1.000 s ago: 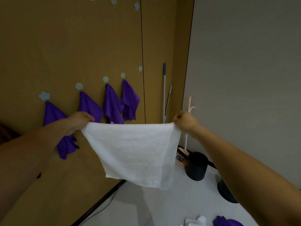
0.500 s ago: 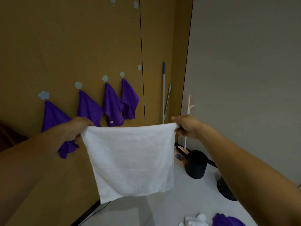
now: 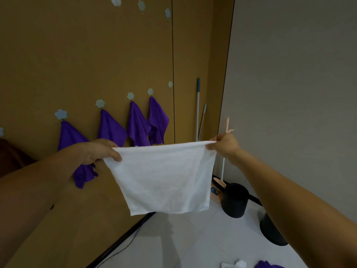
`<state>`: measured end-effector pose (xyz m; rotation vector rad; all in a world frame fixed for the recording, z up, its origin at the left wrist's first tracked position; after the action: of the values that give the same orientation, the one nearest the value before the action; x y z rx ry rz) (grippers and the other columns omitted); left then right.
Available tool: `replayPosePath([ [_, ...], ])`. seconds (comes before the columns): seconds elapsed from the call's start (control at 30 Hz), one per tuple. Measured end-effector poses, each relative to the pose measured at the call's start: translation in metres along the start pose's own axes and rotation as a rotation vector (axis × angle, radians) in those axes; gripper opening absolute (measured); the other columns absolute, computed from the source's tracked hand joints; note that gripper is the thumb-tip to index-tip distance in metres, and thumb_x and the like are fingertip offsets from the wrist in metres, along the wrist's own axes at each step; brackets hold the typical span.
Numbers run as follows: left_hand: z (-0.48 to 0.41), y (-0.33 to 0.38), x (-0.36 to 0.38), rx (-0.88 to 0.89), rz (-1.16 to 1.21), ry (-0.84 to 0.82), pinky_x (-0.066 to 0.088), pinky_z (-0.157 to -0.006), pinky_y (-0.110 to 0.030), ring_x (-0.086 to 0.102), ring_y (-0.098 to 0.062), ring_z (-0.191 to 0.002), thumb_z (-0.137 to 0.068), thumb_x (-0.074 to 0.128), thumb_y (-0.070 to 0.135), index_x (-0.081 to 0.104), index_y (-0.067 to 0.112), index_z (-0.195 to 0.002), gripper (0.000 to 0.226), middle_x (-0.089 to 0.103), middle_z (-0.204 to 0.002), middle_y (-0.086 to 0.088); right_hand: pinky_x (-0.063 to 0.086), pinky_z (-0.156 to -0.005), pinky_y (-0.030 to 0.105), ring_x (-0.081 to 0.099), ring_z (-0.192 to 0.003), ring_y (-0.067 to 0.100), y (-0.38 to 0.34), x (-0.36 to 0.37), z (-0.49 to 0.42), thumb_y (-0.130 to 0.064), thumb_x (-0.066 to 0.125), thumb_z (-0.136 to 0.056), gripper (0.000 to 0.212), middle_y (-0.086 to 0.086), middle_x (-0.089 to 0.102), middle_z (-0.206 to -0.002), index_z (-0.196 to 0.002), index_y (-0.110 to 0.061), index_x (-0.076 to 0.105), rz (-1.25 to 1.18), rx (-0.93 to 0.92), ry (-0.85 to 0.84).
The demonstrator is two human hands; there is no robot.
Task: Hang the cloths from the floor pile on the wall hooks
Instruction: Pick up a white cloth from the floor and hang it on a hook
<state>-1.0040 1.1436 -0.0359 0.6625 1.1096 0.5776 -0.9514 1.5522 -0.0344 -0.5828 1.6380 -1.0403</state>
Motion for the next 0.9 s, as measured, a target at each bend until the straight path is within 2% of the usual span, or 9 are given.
replayPosePath([
  [0.13,0.002,0.02,-0.002,0.097,-0.055,0.082,0.052,-0.064,-0.031,0.067,-0.024,-0.08,-0.083,0.074,0.021,0.07,0.005,-0.09,0.018,0.072,-0.088,-0.01,0.045,-0.061,0.028,0.058,-0.072,0.016,-0.008,-0.015,-0.006,-0.021,0.069,-0.087,0.013,0.0,0.059,-0.074,-0.077,-0.014,0.064,0.129,-0.041,0.098],
  [0.23,0.003,0.034,-0.004,0.189,-0.153,0.115,0.051,-0.07,-0.029,0.066,-0.023,-0.085,-0.089,0.067,0.027,0.07,0.009,-0.092,0.019,0.071,-0.087,-0.005,0.05,-0.07,0.035,0.06,-0.082,0.026,-0.012,-0.022,-0.01,-0.028,0.06,-0.092,0.019,0.004,0.06,-0.081,-0.092,-0.009,0.063,0.266,-0.066,0.138],
  [0.33,0.011,0.062,-0.02,0.499,-0.379,0.47,0.037,-0.065,-0.027,0.055,-0.025,-0.081,-0.098,0.052,0.025,0.067,0.011,-0.101,0.022,0.055,-0.084,-0.005,0.049,-0.085,0.04,0.057,-0.103,0.033,-0.027,-0.038,-0.009,-0.029,0.058,-0.094,0.016,0.008,0.059,-0.102,-0.098,-0.014,0.063,0.192,-0.253,0.362],
  [0.43,0.03,0.073,-0.025,0.698,-0.507,0.793,0.038,-0.068,-0.034,0.051,-0.029,-0.082,-0.098,0.049,0.021,0.065,0.008,-0.111,0.024,0.05,-0.089,-0.013,0.038,-0.081,0.031,0.048,-0.094,0.018,-0.038,-0.057,0.009,-0.03,0.055,-0.094,0.01,-0.002,0.046,-0.099,-0.095,-0.021,0.059,0.132,-0.464,0.623],
  [0.47,0.02,0.066,-0.015,0.645,-0.654,0.66,0.039,-0.069,-0.034,0.053,-0.032,-0.083,-0.098,0.05,0.02,0.065,0.004,-0.105,0.023,0.053,-0.09,-0.016,0.038,-0.08,0.031,0.046,-0.091,0.016,-0.036,-0.047,0.0,-0.029,0.056,-0.094,0.012,0.0,0.049,-0.098,-0.096,-0.018,0.061,0.308,-0.46,0.488],
  [0.53,-0.004,0.023,0.021,0.28,-0.86,0.11,0.041,-0.066,-0.029,0.059,-0.027,-0.077,-0.096,0.053,0.024,0.065,0.007,-0.088,0.022,0.061,-0.087,-0.014,0.043,-0.081,0.033,0.052,-0.092,0.02,0.002,0.002,-0.013,-0.028,0.057,-0.093,0.023,0.009,0.06,-0.106,-0.105,-0.01,0.065,0.769,-0.221,-0.113],
  [0.6,-0.009,-0.003,0.031,0.065,-0.865,-0.09,0.039,-0.056,-0.019,0.053,-0.01,-0.061,-0.095,0.055,0.033,0.056,0.015,-0.071,0.03,0.058,-0.072,0.001,0.047,-0.089,0.035,0.058,-0.102,0.024,0.035,0.021,-0.008,-0.03,0.057,-0.094,0.029,0.012,0.063,-0.111,-0.109,-0.007,0.065,0.895,-0.058,-0.381],
  [0.73,-0.015,0.012,0.018,0.142,-0.615,0.05,0.033,-0.042,-0.013,0.045,-0.005,-0.052,-0.095,0.057,0.031,0.055,0.012,-0.069,0.032,0.05,-0.06,0.005,0.048,-0.078,0.032,0.057,-0.087,0.024,0.023,0.001,-0.016,-0.03,0.053,-0.096,0.027,0.011,0.062,-0.101,-0.103,-0.007,0.065,0.683,-0.05,-0.119],
  [0.9,-0.013,0.015,0.017,0.171,-0.533,0.08,0.036,-0.045,-0.011,0.05,-0.007,-0.055,-0.095,0.058,0.029,0.059,0.013,-0.068,0.031,0.054,-0.064,0.002,0.046,-0.073,0.037,0.057,-0.083,0.027,0.022,-0.005,-0.014,-0.023,0.055,-0.095,0.027,0.017,0.061,-0.101,-0.103,0.001,0.066,0.476,-0.03,-0.069],
])
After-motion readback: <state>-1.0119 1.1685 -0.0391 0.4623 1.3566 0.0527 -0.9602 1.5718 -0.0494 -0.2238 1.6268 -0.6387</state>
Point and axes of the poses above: each hand's wrist, its own z-axis away from the middle knuckle, its own x-axis out of the palm, y = z × x, the point moved 8 cm from there along -z, towards the middle knuckle
